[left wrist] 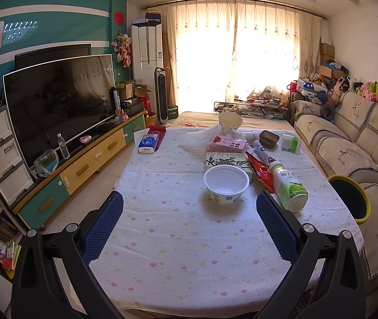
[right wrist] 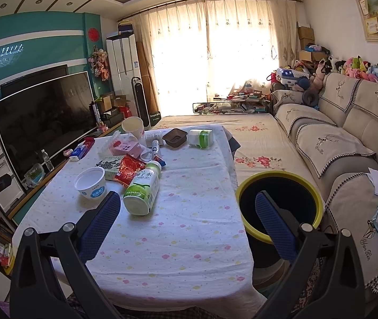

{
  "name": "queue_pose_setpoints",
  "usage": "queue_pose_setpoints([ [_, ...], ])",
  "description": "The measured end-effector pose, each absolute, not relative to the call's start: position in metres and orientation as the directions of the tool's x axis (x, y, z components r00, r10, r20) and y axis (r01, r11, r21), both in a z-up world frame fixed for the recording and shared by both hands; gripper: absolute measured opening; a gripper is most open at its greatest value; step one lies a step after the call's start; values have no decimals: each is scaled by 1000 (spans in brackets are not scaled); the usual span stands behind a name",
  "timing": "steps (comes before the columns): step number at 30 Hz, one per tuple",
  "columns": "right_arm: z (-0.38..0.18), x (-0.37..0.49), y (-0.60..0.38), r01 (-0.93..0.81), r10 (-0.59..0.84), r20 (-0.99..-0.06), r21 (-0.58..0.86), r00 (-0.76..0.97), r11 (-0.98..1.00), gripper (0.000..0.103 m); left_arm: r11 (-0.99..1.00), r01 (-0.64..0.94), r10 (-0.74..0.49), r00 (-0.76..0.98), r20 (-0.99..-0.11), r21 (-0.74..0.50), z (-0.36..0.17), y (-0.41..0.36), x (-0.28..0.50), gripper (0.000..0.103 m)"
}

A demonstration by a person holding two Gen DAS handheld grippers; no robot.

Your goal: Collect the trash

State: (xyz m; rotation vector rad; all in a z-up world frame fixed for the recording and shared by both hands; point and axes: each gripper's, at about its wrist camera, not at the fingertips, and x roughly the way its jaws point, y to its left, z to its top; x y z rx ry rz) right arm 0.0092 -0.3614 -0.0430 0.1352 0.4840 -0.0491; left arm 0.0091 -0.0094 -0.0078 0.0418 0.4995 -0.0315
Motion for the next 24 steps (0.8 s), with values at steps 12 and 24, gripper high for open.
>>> queue_pose_setpoints([
  [12,-44,10,-361,78,-13,-469,119,883,990,97,999,41,-20,877,-481,33,-9,-10,10,99],
  [24,-51,12,-360,80,-13,-476,121,879,989,97,998,44,-20,870,-493,37,-18,-13,16,99],
])
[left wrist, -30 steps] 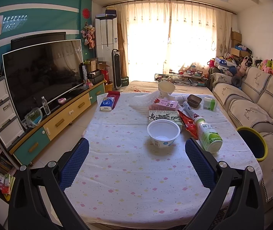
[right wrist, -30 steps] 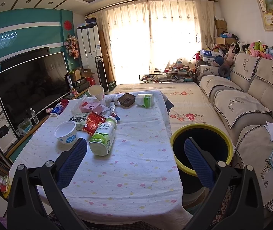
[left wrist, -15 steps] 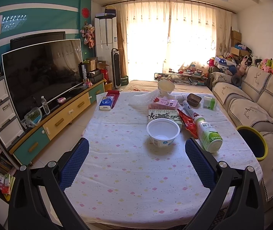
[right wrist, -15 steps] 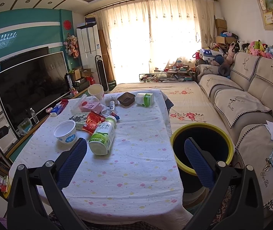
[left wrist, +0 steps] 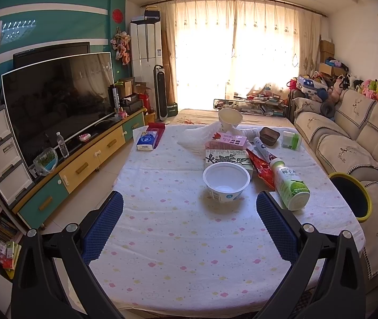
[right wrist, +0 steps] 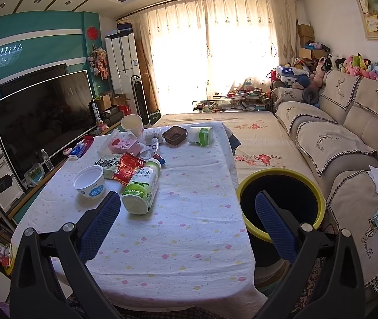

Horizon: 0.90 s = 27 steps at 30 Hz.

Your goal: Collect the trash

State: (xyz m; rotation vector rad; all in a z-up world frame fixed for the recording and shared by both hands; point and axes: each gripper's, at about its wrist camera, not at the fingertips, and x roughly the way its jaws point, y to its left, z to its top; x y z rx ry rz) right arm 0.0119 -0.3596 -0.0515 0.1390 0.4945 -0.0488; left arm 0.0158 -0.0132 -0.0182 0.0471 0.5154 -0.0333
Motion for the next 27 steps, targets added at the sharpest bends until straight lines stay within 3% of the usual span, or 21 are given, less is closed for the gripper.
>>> queue_pose_setpoints([
  [14,-64,40,-359,71,-2,-505,118,863,991,97,997,62,-29,856,-517,47,-22,-20,53,99],
  [27,-61,129,-349,5,74,-521,149,850,989,97,997,62,-32,842,-538,38,-26,-24,123,99],
])
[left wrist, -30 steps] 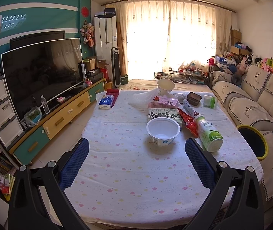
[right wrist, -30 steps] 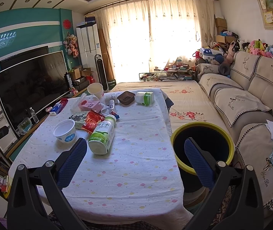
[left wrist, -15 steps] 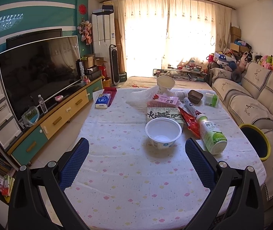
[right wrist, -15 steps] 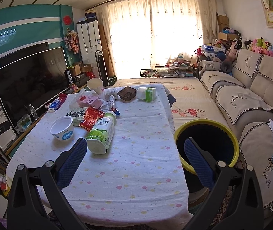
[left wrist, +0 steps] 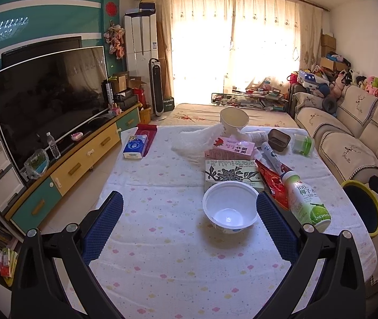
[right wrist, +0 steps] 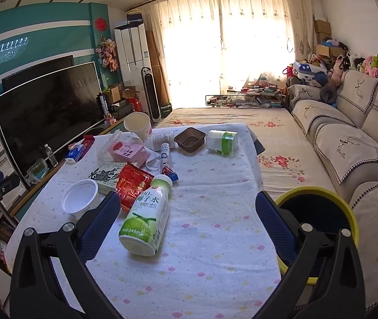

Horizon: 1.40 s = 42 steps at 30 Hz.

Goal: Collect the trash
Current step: 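Grasp the white plastic bowl with the right tool, then carry the bowl over the yellow-rimmed bin and open the right tool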

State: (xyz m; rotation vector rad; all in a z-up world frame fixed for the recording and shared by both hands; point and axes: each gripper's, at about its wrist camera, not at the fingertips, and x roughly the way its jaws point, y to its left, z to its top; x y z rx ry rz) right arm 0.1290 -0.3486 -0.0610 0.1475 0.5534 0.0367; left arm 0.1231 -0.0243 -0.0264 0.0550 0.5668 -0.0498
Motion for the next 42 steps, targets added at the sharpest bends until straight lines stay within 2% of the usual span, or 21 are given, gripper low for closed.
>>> queue_pose_setpoints([
  [6,-63,163,-300,-146,208,-530,157,822,977,95,999,34,-9,843,-537,37,-26,-16,148,99],
  [8,-67,175,-279,-203,254,-551,154,795,967,85,999,9,12,851,-524,38,-22,-8,152,99],
  [9,-68,181,-267,-224,270,-561,150,783,963,77,999,-3,23,856,-516,39,-19,-4,152,99],
  [14,-82,213,-224,-297,322,-620,148,715,943,59,998,-56,69,878,-474,40,-5,20,153,99],
  [16,-89,226,-210,-304,310,-652,127,692,944,49,998,-62,70,880,-469,32,-4,27,152,99],
  [22,-117,262,-181,-306,287,-739,115,610,945,32,998,-51,56,875,-480,23,-9,36,154,99],
  [27,-135,274,-170,-301,278,-781,120,560,946,31,999,-41,41,871,-490,12,-16,40,153,99],
  [30,-139,276,-171,-293,288,-783,142,551,946,10,999,-32,33,868,-495,10,-18,39,153,99],
  [38,-106,255,-187,-309,378,-702,231,603,922,7,1000,-24,26,870,-493,11,-16,35,150,99],
  [42,-76,236,-214,-284,373,-637,243,675,928,7,1000,-9,18,872,-489,21,-14,27,148,99],
])
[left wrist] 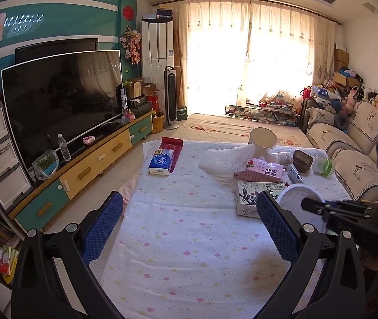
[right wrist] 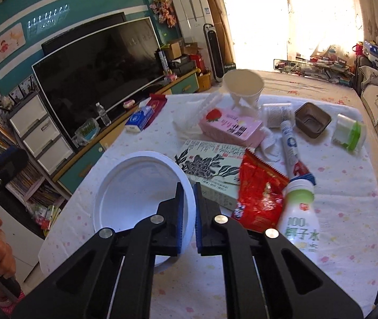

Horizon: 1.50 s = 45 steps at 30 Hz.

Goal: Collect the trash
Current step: 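Carry the bowl over the yellow-rimmed bin and open the right tool, then grasp the red snack packet with the left tool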

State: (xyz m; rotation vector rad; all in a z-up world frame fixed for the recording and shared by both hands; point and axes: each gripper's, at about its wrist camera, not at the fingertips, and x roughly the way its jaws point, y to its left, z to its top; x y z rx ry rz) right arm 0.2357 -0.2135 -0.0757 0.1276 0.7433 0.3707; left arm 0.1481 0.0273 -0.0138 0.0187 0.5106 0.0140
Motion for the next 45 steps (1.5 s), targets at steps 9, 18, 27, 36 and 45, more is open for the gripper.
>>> queue_pose_setpoints([
  [9,-51,178,-368,52,92,-571,231,816,972,7,998,58,-35,866,-499,30,-16,-4,146,99],
  [18,-130,150,-532,447,-180,-713,205,677,871,7,986,164,-122,835,-537,32,-30,-65,143,99],
  [27,-194,167,-564,514,-188,-804,163,563,842,13,963,268,-197,778,-597,32,-51,-128,141,99],
  [36,-190,161,-565,500,-173,-777,203,605,842,26,956,288,-196,764,-615,52,-56,-149,154,99],
  [45,-181,156,-556,476,-158,-757,221,634,851,27,951,303,-175,693,-699,62,-93,-161,212,88],
])
